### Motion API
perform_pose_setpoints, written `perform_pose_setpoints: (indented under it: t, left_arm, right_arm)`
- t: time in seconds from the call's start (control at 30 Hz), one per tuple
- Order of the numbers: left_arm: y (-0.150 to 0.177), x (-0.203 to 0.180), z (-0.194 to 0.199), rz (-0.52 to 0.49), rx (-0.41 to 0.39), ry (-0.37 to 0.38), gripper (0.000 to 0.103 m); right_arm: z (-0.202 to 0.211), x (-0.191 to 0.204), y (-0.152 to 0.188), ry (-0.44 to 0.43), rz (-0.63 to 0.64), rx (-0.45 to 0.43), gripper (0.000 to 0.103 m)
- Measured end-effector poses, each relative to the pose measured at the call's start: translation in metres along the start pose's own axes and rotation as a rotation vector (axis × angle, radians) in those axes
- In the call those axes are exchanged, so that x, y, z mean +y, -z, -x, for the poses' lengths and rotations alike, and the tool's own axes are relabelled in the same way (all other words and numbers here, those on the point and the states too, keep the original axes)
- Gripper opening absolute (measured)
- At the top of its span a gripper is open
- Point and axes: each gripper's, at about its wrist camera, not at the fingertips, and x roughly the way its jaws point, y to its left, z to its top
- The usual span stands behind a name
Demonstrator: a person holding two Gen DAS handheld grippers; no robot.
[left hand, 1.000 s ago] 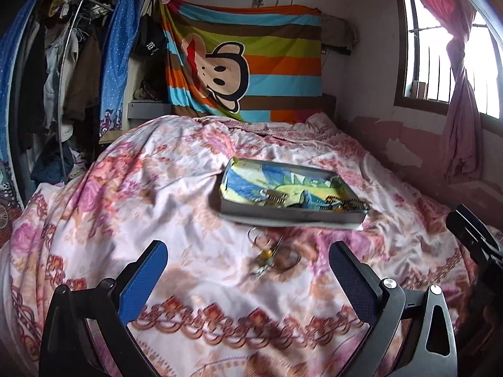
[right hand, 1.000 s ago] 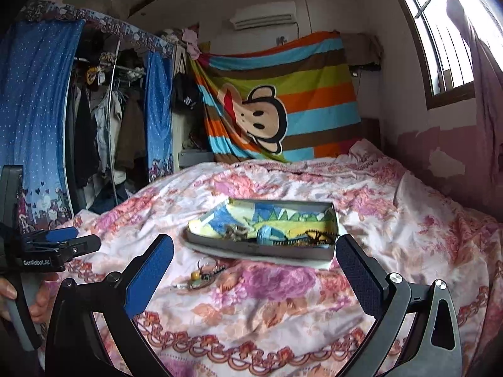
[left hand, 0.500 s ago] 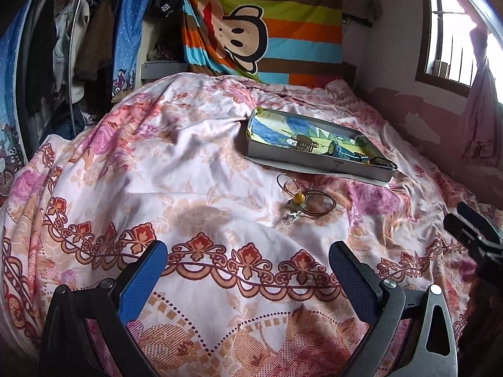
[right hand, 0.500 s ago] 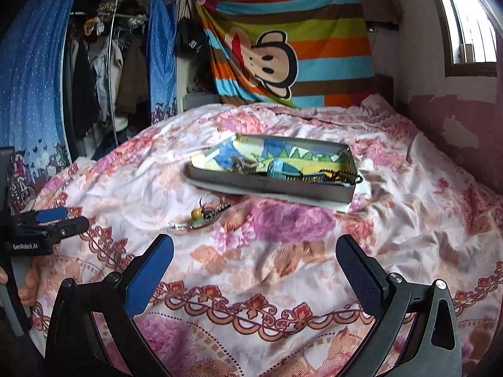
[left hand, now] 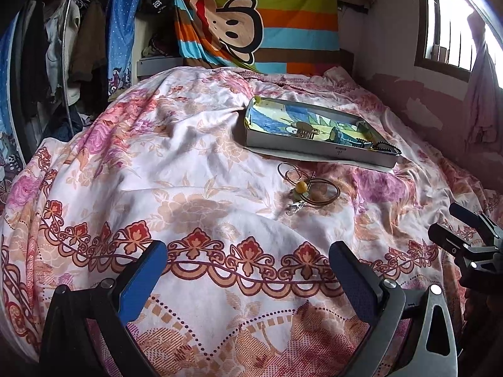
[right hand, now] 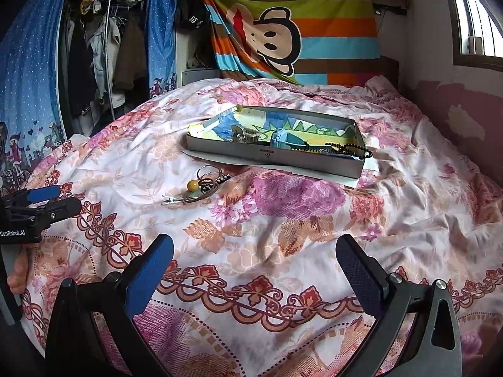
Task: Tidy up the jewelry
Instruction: 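Withdraw both tools from the tray toward the remaining jewelry, then grasp the white clip with the left tool while the right tool grasps the yellow-bead keychain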
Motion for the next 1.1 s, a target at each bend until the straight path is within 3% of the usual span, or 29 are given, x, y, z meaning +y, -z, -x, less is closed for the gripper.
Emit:
perform_pose_setpoints:
  t: [0.4,0.63,0.8,0.87,0.97,1.03,1.1]
  left_arm:
    - [-0.015,0.002,-0.014,0.01,0.002,0.032,0.103]
    - [-0.033,-0.003,-0.039,-0.028,0.065,0.104,0.103]
    - [-0.046,-0.009,-0.065,-0.073,0.11,0.158,0.103]
    - [-0.052,-0.01,-0.075,-0.087,0.123,0.192,0.098]
    - [-0.056,-0.011,-0.09,-0.101,0.152,0.221,0.082]
    - [-0.056,-0.011,-0.1,-0.098,0.187,0.247,0.069]
    - [-0.056,-0.012,-0.107,-0.096,0.211,0.272,0.065]
  right_arm:
    - [-0.009,-0.002,-0.007,-0.003,0.003,0.015,0.101]
    - [-0.022,-0.006,-0.021,-0.011,0.033,-0.007,0.101]
    - [-0.046,-0.022,-0.037,-0.079,-0.034,0.003,0.101]
    - [-0.056,-0.026,-0.043,-0.109,-0.045,0.001,0.096]
    - [-0.074,-0.025,-0.052,-0.151,-0.033,0.009,0.079]
    - [-0.087,-0.022,-0.057,-0.186,-0.014,0.023,0.073]
    - [-0.099,-0.017,-0.06,-0.234,0.008,0.04,0.066]
